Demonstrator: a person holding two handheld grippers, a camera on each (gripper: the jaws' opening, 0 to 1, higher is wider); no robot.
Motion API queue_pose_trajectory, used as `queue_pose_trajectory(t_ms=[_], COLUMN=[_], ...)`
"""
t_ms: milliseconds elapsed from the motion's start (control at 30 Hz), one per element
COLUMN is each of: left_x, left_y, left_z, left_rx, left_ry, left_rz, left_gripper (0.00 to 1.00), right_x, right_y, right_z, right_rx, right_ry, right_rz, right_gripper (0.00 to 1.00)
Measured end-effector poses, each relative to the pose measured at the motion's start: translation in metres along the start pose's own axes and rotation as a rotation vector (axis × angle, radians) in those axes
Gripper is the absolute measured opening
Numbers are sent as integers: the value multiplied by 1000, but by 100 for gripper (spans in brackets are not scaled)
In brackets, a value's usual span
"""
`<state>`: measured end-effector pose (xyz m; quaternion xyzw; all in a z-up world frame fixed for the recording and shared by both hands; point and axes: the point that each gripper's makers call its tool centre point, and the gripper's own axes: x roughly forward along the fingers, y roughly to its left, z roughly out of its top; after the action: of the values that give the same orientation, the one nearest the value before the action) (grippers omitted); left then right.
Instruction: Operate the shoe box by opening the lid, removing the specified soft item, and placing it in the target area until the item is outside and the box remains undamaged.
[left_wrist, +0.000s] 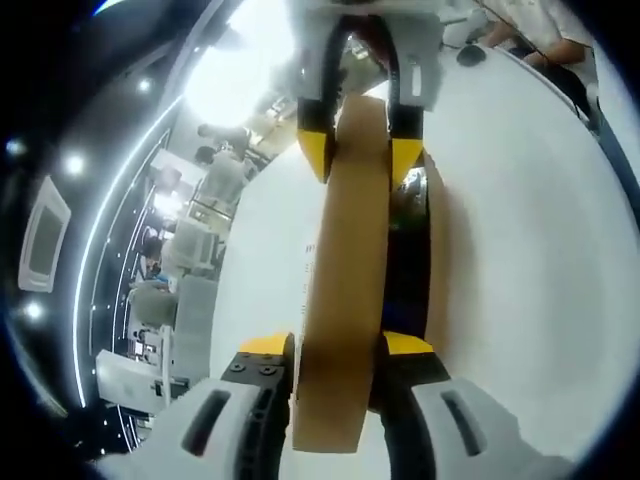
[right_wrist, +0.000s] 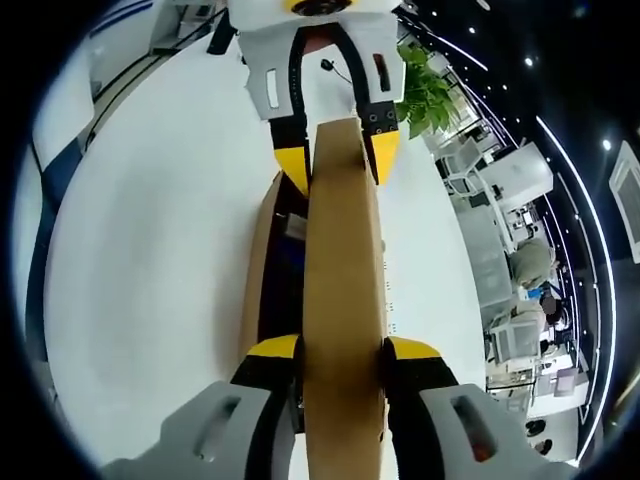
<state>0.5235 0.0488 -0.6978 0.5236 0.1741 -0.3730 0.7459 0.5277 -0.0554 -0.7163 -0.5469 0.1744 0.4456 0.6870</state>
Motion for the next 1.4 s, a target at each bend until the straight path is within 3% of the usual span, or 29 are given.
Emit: queue_pose_trajectory(t_ms=[100, 200, 333, 400, 467, 533, 667, 933, 1000, 1067, 1400], left_x=[-17, -35, -52, -58, -59, -51, -36, -4, 10, 19, 46], left_y=[3, 3, -5, -17, -29, -45, -60, -76, -79, -81, -97], left_z=[6, 7, 9, 11, 7, -4, -21, -33, -44, -43, -47], left_rx=[-52, -9, -25, -85, -88, -84, -74, -45, 8, -18, 25], left_ry=[-48, -59, -88, -109, -118, -90, -51, -26, 24, 13, 36], left_rz=[7, 24, -6, -56, -86, -138, -181, -252, -264, -267, -359], left_gripper=[33, 33, 34, 35, 35, 35, 35, 34, 34, 33, 32], right_x=[1, 1, 1, 1, 1, 0, -2, -4, -4, -4, -3], right_y=[0, 0, 0, 0, 0, 0, 1, 0, 0, 0, -3], right_z=[0, -1, 0, 0, 0, 0, 1, 1, 1, 1, 1], right_rx=[-2, -21, -11, -7, -4, -7, -8, -10, -12, -13, -6], right_ry=[-1, 4, 3, 3, 1, 1, 1, 7, 11, 12, 10], right_rz=[0, -4, -5, -6, -6, -6, -6, -8, -15, -15, -20], right_gripper=[31, 31, 31, 31, 31, 31, 31, 31, 31, 31, 31])
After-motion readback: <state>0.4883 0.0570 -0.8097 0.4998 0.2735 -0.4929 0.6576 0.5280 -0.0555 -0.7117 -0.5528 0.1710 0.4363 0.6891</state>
